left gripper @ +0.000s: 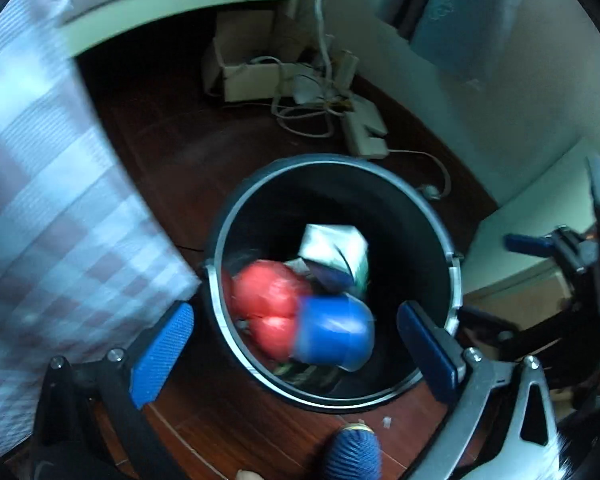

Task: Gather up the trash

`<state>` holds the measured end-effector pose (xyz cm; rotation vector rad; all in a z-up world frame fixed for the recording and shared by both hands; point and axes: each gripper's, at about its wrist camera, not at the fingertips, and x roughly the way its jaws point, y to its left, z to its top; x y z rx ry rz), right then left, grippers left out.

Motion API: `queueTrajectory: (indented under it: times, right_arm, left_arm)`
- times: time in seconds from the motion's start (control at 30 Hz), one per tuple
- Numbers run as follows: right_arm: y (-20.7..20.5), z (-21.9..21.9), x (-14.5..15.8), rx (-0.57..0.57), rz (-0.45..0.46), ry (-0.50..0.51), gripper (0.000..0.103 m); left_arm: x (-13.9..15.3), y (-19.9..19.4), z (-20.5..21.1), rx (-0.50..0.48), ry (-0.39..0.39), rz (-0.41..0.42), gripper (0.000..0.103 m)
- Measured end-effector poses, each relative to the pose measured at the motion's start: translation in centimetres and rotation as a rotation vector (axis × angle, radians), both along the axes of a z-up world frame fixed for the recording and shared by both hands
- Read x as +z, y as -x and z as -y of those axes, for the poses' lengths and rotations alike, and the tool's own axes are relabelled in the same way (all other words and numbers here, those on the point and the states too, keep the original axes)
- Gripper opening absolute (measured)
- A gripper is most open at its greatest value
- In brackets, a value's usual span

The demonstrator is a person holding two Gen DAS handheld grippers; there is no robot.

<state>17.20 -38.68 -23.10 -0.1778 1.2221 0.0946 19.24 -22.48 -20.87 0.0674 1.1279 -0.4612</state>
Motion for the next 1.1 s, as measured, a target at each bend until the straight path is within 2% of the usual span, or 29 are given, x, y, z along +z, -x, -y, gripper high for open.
queueTrajectory:
  times: [0.17, 0.37, 0.83, 1.1]
  right_arm:
    - [0.0, -0.2, -0.1, -0.011, -0.005, 0.002, 0.102]
    - [0.0, -0.6, 0.5, -0.020, 0.008, 0.001, 0.102]
    - [2.9, -4.3, 4.3, -0.016, 0.086, -0.032, 0.102]
    - [4.4, -7.6, 7.9, -0.009, 0.154, -0.055, 0.102]
  left_arm:
    - [0.2, 0.6, -0.9, 0.022, -0.027, 0.032, 0.102]
    - [1.3, 0.7, -2.1, 0.038, -0.025, 0.048, 0.102]
    - [5.6, 3.5, -6.6, 0.095, -0.051, 0.142, 0.102]
    - [9.1, 6.1, -10.2, 0.157, -0.063, 0.209, 0.102]
